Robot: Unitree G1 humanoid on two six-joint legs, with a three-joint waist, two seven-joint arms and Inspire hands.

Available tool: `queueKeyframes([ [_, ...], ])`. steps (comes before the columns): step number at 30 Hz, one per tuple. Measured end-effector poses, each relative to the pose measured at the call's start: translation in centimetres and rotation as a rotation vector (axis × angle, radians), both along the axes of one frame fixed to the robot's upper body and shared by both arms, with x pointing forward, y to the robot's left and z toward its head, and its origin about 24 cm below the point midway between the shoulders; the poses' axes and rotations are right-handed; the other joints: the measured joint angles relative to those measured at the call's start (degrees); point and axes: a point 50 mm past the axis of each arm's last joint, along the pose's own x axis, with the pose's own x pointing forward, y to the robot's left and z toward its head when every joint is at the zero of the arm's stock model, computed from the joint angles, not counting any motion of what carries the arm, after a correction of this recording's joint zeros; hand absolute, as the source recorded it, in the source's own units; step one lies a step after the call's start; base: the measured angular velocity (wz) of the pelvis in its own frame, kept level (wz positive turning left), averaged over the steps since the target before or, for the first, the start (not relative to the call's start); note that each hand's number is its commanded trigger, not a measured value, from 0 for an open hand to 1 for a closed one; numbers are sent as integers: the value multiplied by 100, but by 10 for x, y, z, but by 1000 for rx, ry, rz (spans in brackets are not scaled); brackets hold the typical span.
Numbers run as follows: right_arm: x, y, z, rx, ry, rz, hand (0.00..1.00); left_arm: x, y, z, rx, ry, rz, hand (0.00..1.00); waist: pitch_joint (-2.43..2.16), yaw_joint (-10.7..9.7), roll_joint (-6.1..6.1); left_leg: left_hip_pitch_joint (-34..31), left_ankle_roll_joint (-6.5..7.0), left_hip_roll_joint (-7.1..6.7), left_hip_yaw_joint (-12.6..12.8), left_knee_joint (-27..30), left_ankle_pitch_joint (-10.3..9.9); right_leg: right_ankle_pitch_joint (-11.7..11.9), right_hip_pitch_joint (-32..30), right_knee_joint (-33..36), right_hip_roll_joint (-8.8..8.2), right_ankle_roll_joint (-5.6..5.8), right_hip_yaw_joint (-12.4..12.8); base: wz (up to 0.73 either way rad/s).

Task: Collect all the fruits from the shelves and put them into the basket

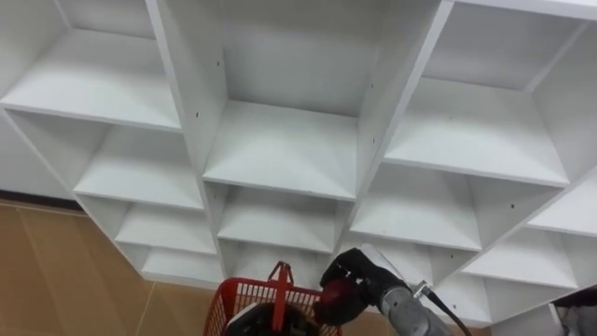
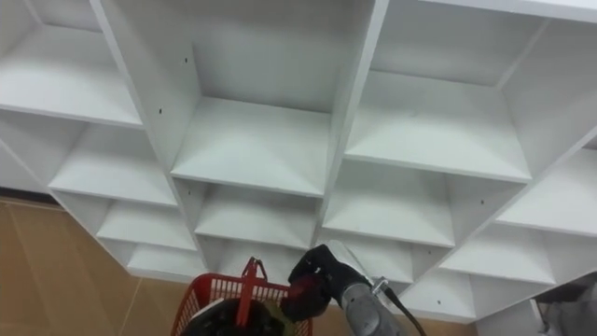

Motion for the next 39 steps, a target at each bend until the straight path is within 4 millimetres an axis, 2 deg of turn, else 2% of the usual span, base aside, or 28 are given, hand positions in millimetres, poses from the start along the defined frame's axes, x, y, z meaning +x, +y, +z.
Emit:
queueKeyframes([
  [7, 0, 4, 0, 9, 2, 7, 100, -1, -2, 0, 3, -2, -32, 100, 12, 0, 17, 4, 0, -1, -16, -4, 0, 0, 16, -5, 0, 0, -14, 1],
  [33, -1, 9, -4, 89, 56, -64, 100, -4, -8, -1, -7, 6, -61, 100, 12, 39, 18, 11, -1, -6, -153, -9, -1, 2, 125, -58, -7, -1, -155, 2],
  [34, -1, 9, -5, 92, 66, -66, 82, -5, -8, -1, -4, 7, -65, 100, 13, 39, 20, 20, -1, -7, -156, -10, -2, 2, 137, -60, -7, -1, -161, 0],
  [36, -2, 8, -6, 96, 79, -73, 18, -5, -8, -1, 1, 7, -71, 100, 13, 53, 20, 27, -2, -7, -162, -11, -4, 1, 147, -60, -7, 0, -166, 0],
  [37, -2, 8, -6, 97, 85, -72, 0, -6, -8, -1, 9, 5, -79, 100, 13, 64, 20, 28, -2, -7, -162, -10, -4, 1, 147, -60, -7, -1, -167, 0],
  [39, -2, 9, -6, 98, 86, -72, 0, -6, -8, -2, 10, 6, -84, 100, 12, 83, 21, 27, -2, -7, -165, -9, -4, 2, 149, -60, -7, -1, -168, 0],
])
